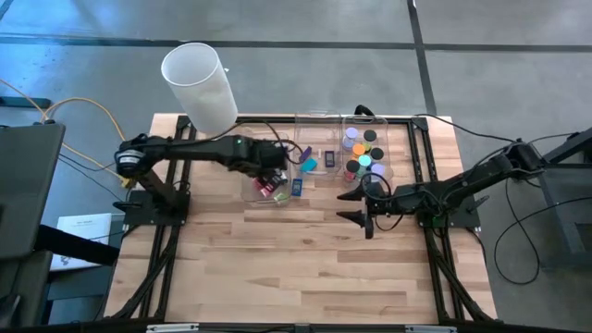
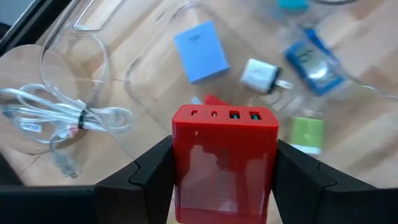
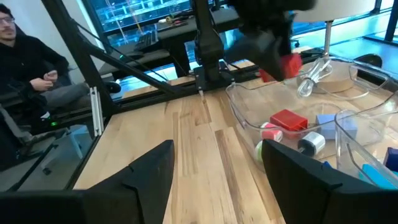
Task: Pick & Place Office items
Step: Put the red charger adapter into the left transparent bin, then put the blue digital clock into the middle transparent bin
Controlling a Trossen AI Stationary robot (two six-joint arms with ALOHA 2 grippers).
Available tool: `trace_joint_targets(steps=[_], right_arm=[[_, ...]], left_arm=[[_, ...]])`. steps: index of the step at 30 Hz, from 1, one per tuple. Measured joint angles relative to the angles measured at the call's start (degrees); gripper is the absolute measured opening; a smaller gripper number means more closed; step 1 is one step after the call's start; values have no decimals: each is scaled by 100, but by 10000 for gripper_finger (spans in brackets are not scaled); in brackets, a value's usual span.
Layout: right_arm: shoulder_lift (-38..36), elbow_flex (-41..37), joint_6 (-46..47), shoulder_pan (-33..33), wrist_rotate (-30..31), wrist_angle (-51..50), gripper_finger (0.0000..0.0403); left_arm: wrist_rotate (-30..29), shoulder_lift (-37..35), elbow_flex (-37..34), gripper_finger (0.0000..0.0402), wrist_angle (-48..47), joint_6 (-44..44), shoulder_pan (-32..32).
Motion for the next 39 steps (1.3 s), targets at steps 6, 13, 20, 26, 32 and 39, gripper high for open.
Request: trace_joint_targets(steps=[6, 13, 20, 26, 32, 39], right_arm=[[0, 0, 2, 2, -63, -14, 231], [0, 0, 2, 0, -61, -17, 231], [0, 0, -29, 0, -228, -18, 231], [0, 0, -501, 142, -845, 145, 231], [136, 9, -1304, 605, -1200, 546, 231], [971, 12, -2259, 1051, -1215, 1699, 231]], left_arm=[[112, 456, 0, 286, 34, 197, 350], [140, 871, -1, 340, 32, 222, 439], [232, 620, -2, 343, -79, 222, 316], [290, -2, -2, 343, -165, 107, -250], [287, -499, -2, 344, -180, -299, -1283], [271, -546, -2, 344, -342, -761, -2990]])
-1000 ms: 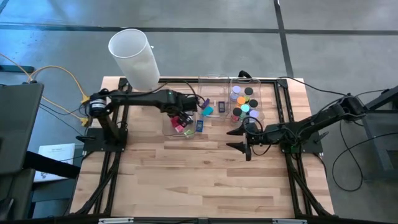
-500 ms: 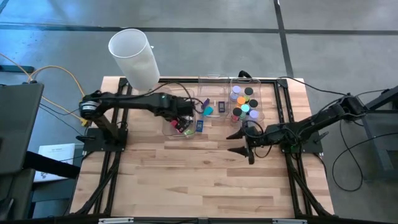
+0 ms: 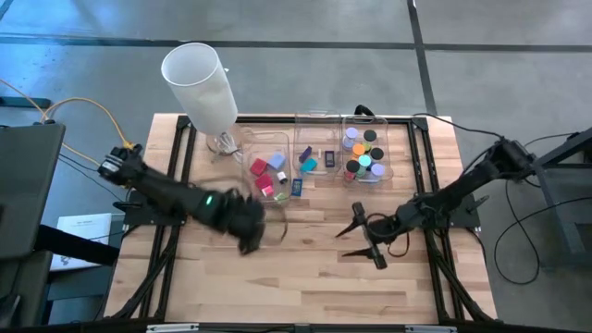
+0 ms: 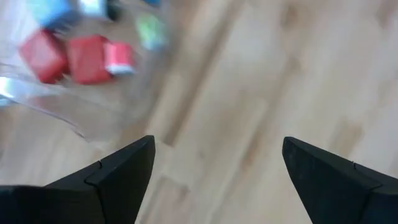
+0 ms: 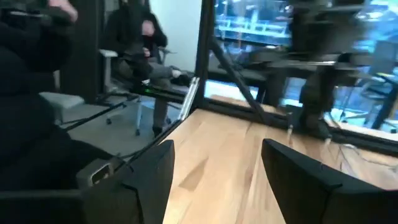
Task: Pick & Place Office items
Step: Put the blue digital clock into the middle transparent bin
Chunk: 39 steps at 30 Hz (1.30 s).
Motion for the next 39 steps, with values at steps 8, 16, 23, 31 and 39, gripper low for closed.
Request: trace_joint_targets(steps=[8, 16, 23, 31, 39], right_arm=[[750, 913, 252, -333, 896, -988, 231], [1398, 2310, 700, -786, 989, -3839, 231], [1846, 2929, 653, -1520, 409, -4848, 231], [2450, 2965, 635, -2202, -102, -4603, 231], [3027, 2960, 89, -2310, 158, -4009, 220]], left_arm=[[-166, 18, -169, 344, -53, -895, -1818], [-743, 18, -589, 344, 112, -1933, -2742], [-810, 18, -1084, 344, 452, -2343, -2855], [-801, 18, -1448, 344, 871, -2379, -2831], [-794, 18, -1459, 344, 1023, -2462, -2831]])
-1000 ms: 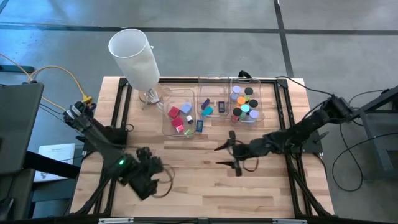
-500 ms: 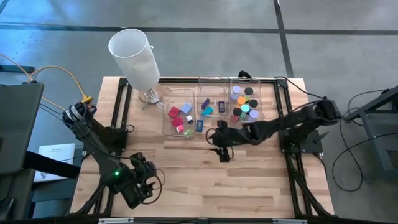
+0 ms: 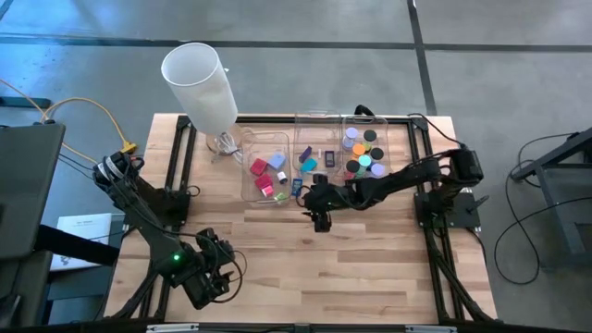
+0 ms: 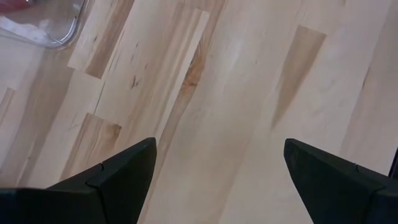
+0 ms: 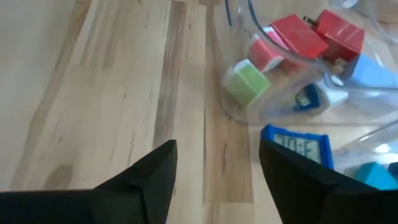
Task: Pick & Place Office items
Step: Put the blue digital clock into the middle transparent bin
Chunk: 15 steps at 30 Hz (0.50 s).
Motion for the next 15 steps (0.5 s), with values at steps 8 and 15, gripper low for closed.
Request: trace_joint_targets(steps=[8, 15], right_arm=[[98, 0, -75, -156, 81, 282, 90], [122, 0, -62, -235, -221, 376, 4]], left_arm=[[-7, 0, 1, 344, 67, 9, 0], [-33, 0, -1, 344, 69, 87, 0]])
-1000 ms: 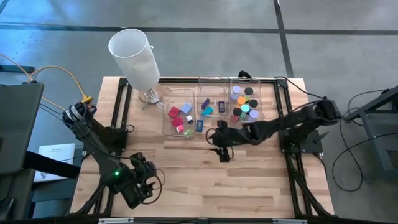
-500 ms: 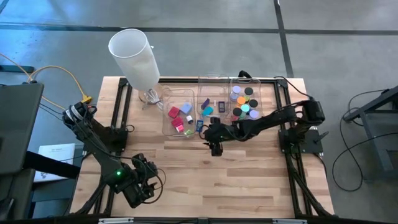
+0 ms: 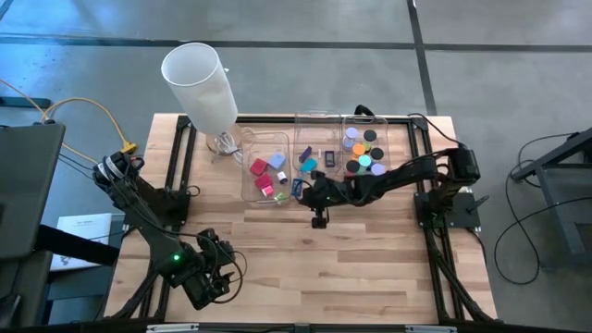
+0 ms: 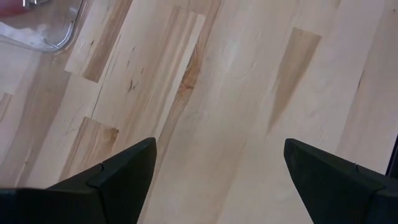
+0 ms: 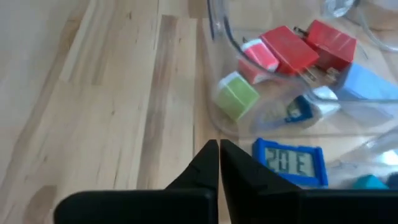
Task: Pick & Place Office items
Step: Put the blue digital clock into the middle transparent bin
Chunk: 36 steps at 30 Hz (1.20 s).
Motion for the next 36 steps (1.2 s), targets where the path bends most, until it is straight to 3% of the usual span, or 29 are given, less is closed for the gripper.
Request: trace_joint_targets(steps=[7, 10, 23, 28, 36], right_arm=[[347, 2, 183, -115, 9, 536, 2], [475, -4, 204, -139, 366, 691, 2], [479, -4, 631, -302, 610, 486, 2], [479, -4, 608, -209, 1254, 484, 2], [477, -4, 424, 174, 1607, 458, 2]], left_arm=[[-36, 0, 2, 344, 14, 103, 0], [-168, 0, 2, 344, 46, 175, 0], [-273, 0, 2, 344, 53, 307, 0], [-271, 0, 2, 344, 51, 308, 0], [-271, 0, 2, 344, 54, 301, 0]])
